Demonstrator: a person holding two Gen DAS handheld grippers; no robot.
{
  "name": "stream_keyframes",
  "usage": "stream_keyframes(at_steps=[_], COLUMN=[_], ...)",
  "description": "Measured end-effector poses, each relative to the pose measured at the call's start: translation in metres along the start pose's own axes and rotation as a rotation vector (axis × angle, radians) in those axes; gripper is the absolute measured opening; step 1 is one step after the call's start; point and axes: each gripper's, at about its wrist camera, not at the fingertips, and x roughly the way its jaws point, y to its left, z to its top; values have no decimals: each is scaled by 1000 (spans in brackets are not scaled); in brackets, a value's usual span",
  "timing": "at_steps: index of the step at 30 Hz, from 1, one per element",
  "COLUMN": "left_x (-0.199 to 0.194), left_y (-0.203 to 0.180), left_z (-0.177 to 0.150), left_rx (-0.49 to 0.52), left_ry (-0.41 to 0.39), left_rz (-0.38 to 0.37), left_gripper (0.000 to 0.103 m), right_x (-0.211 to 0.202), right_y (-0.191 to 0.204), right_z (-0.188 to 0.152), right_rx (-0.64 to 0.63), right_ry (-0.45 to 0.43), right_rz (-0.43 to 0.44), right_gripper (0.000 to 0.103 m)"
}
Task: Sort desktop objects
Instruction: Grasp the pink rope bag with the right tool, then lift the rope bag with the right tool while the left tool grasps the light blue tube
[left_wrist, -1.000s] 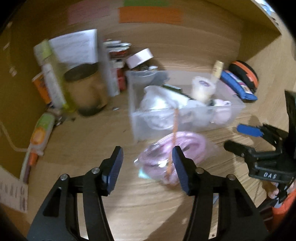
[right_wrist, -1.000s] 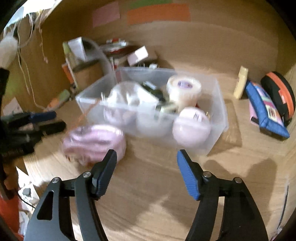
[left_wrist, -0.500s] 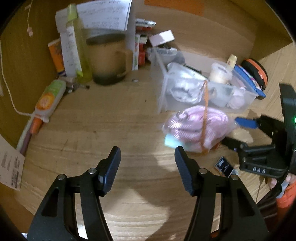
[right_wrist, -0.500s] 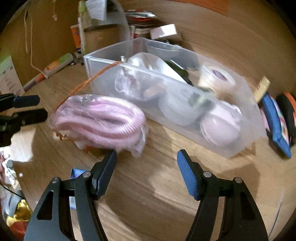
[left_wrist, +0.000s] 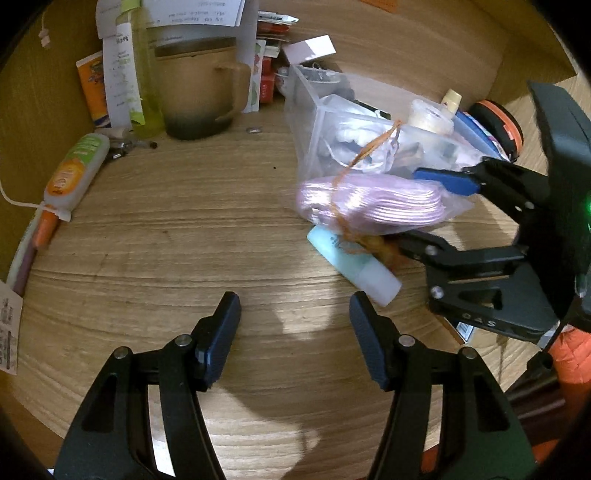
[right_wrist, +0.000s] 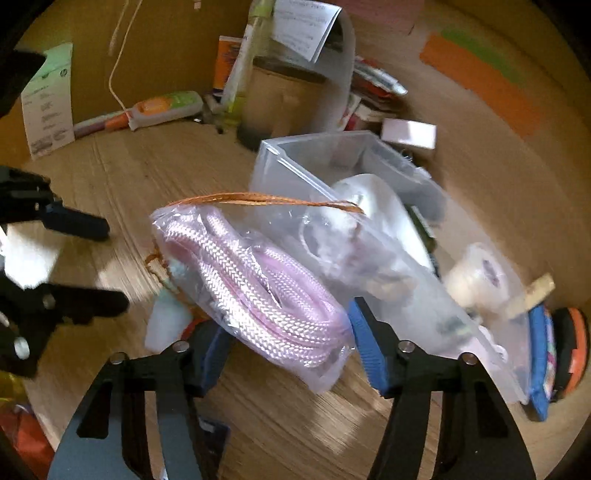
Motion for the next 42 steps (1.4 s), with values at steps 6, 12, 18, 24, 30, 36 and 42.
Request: stream_keyframes(at_steps=[6,12,18,24,30,36,42], left_x=[-3,-7,-4,12,16,18,30], left_y=[0,-3,-20,-34,-23,-26,-37], left_z=[2,1,7,17,11,15,24], left_rx=[-1,-3,31,58,65,86,129], left_ry=[5,-4,-7,11,33,47,47], left_rz=[-22,-38,-40,-18,46,41,42], left_gripper=[61,61,61,61,53,53,51], right_x=[-9,-29,-47,-65,-69,-62,-48], right_y=[-22,-49,-75,-96,-109,-102,-98], right_z=[-3,-23,-43,-64,-80,-80,-75], right_rx=[144,284,379,457,501,495,518], right_ry=[18,27,29,8,1,-13,-5], right_rz=[105,143,164,165,180,231,263], right_gripper=[44,35,33,32,32,34,35])
